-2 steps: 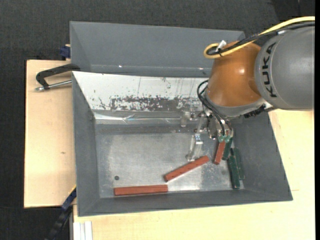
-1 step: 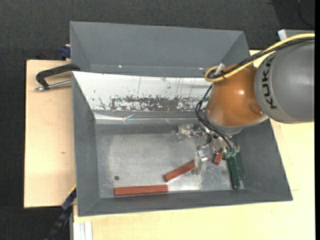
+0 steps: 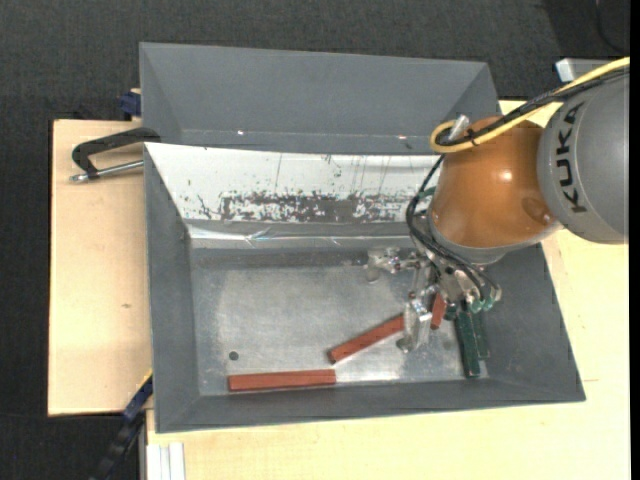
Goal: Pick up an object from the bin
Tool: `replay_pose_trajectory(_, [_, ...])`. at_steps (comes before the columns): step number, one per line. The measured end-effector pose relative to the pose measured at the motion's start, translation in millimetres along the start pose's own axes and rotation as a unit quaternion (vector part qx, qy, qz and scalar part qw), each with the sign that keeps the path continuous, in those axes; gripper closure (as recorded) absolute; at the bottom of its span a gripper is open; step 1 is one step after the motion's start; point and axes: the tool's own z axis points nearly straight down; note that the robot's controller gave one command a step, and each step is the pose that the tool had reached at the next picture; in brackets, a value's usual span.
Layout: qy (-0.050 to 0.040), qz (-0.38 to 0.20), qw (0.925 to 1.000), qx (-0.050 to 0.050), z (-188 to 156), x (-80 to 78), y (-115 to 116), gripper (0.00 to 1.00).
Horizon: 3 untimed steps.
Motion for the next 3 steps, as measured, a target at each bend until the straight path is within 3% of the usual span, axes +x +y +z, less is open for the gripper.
replay_pose_trajectory(1, [-0.0012, -0.010, 0.9999, 0.001, 2, 4.6, -8, 0.00])
replay_pose_trajectory(2, [0.0021, -0.043, 0.9991, 0.000, 68, -1.0, -3, 0.00])
replay_pose_trajectory(3, [0.0009, 0.015, 0.9999, 0.000, 65, 7.0, 14, 1.00])
